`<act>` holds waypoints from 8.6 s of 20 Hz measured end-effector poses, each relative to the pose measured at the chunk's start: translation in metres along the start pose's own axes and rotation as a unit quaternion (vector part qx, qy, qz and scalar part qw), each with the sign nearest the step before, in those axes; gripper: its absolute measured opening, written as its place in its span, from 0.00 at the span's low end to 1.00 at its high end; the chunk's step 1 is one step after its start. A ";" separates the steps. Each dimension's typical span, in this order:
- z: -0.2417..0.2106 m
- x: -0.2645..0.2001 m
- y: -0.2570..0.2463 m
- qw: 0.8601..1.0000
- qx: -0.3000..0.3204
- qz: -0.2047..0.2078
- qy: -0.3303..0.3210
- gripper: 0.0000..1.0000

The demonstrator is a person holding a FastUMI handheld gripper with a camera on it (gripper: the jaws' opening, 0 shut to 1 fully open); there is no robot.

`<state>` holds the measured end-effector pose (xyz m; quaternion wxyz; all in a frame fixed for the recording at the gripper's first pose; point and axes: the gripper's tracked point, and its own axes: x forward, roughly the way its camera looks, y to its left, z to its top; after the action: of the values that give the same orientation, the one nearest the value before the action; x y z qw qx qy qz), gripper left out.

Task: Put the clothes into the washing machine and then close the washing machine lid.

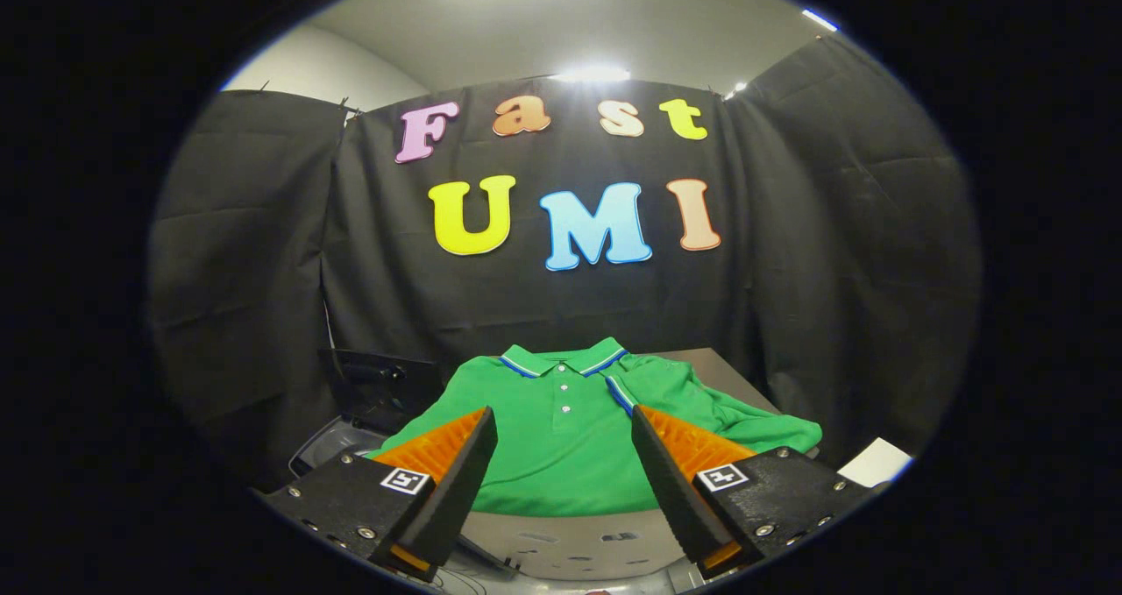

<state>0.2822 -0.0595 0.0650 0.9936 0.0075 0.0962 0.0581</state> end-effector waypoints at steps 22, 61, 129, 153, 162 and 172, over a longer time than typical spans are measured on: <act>-0.048 0.158 -0.014 0.978 -0.017 -0.016 0.206 0.95; 0.061 0.061 0.119 0.989 0.129 0.073 -0.003 0.00; -0.168 0.193 0.418 0.969 -0.008 0.181 0.165 0.17; -0.008 0.221 0.452 0.985 -0.042 0.161 -0.047 0.96; 0.033 0.290 0.455 0.990 -0.028 0.128 -0.060 0.95; 0.013 0.358 0.450 0.996 -0.020 0.091 0.011 0.96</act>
<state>0.5821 0.4293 0.0217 0.9830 -0.0040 0.1050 0.1506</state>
